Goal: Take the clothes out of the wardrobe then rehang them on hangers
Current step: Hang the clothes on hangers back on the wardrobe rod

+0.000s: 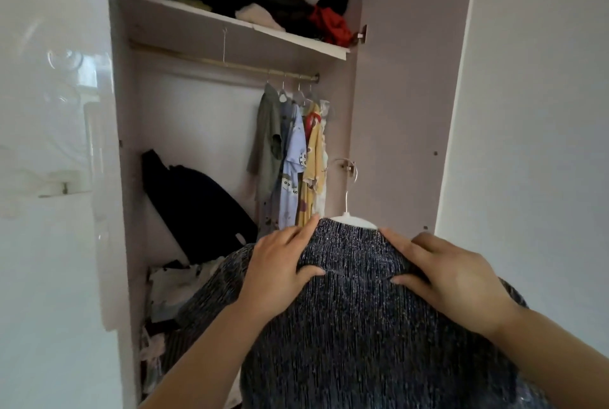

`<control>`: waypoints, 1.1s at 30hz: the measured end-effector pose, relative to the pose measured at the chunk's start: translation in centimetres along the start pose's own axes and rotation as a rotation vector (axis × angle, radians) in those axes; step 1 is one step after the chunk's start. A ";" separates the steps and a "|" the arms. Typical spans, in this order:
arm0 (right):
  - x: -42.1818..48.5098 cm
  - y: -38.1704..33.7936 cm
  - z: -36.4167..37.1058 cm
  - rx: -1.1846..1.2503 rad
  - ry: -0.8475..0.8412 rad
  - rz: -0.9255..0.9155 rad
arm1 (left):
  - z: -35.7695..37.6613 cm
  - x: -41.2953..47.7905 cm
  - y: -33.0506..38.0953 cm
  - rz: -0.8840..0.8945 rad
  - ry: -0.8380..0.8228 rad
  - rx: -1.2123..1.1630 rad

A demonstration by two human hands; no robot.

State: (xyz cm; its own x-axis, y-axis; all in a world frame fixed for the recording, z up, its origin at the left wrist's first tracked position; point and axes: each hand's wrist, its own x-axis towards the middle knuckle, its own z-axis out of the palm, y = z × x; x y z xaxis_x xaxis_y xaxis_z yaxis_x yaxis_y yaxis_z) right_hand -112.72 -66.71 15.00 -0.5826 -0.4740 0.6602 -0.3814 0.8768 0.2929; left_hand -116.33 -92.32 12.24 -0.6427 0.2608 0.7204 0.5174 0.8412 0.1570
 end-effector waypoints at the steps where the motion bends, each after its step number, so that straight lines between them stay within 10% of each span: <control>1: 1.6 0.4 1.0 0.006 0.001 0.000 | 0.4 1.2 -1.1 -0.002 0.006 0.006; 18: 28.2 7.1 22.7 0.041 0.161 -0.266 | 11.6 20.1 -21.2 -0.285 0.134 -0.002; 33: 53.5 9.2 33.0 -0.042 0.200 -0.144 | 13.9 38.3 -38.2 -0.375 0.192 0.006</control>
State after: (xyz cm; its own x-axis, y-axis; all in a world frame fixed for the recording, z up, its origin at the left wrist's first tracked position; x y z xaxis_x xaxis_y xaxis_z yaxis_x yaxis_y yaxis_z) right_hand -171.11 -86.65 30.17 -0.3694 -0.5728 0.7318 -0.4176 0.8058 0.4199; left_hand -168.55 -107.91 24.42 -0.6687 -0.1563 0.7269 0.2638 0.8642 0.4285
